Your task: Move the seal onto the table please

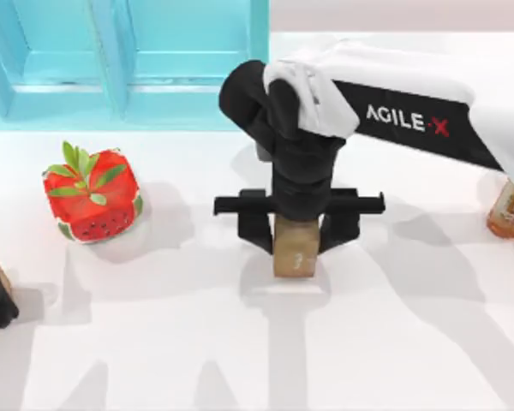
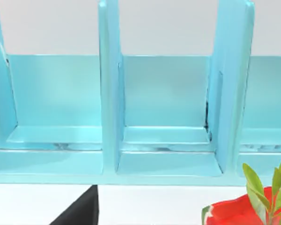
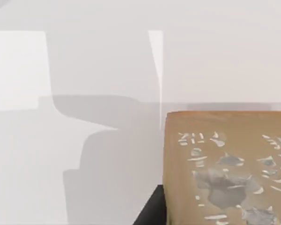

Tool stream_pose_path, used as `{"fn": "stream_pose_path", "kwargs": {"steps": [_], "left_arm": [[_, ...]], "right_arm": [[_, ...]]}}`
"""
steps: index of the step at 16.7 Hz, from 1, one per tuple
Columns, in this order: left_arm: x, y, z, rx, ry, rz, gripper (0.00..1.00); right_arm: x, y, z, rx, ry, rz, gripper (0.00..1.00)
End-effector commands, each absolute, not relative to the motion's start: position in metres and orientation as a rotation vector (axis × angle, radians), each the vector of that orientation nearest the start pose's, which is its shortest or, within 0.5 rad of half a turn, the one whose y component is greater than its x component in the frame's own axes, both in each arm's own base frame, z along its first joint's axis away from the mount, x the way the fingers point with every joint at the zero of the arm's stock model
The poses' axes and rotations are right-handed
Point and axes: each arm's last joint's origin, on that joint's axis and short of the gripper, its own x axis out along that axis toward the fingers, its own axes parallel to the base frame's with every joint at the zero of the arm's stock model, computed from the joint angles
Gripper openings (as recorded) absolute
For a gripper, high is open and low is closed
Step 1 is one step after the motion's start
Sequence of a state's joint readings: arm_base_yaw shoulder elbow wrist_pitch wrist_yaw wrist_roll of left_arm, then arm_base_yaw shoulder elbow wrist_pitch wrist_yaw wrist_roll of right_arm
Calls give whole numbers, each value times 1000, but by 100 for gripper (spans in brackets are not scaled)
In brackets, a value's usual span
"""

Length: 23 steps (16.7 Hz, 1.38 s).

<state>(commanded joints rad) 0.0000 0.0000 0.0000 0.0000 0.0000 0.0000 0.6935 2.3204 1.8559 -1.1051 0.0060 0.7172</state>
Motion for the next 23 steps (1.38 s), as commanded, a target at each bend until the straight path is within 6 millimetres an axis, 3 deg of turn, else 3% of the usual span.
{"fn": "stream_pose_path", "kwargs": {"steps": [7,18,21,23], "left_arm": [[106,-1,160,0,0,0,100],[106,-1,160,0,0,0,100],[106,-1,160,0,0,0,100],[106,-1,160,0,0,0,100]], "right_arm": [[344,293,138,10,1569,-10,98],[346,292,140,15,1572,-16,100],[353,294,154,20,1586,-34,100],[357,298,174,17,1593,-41,100]]}}
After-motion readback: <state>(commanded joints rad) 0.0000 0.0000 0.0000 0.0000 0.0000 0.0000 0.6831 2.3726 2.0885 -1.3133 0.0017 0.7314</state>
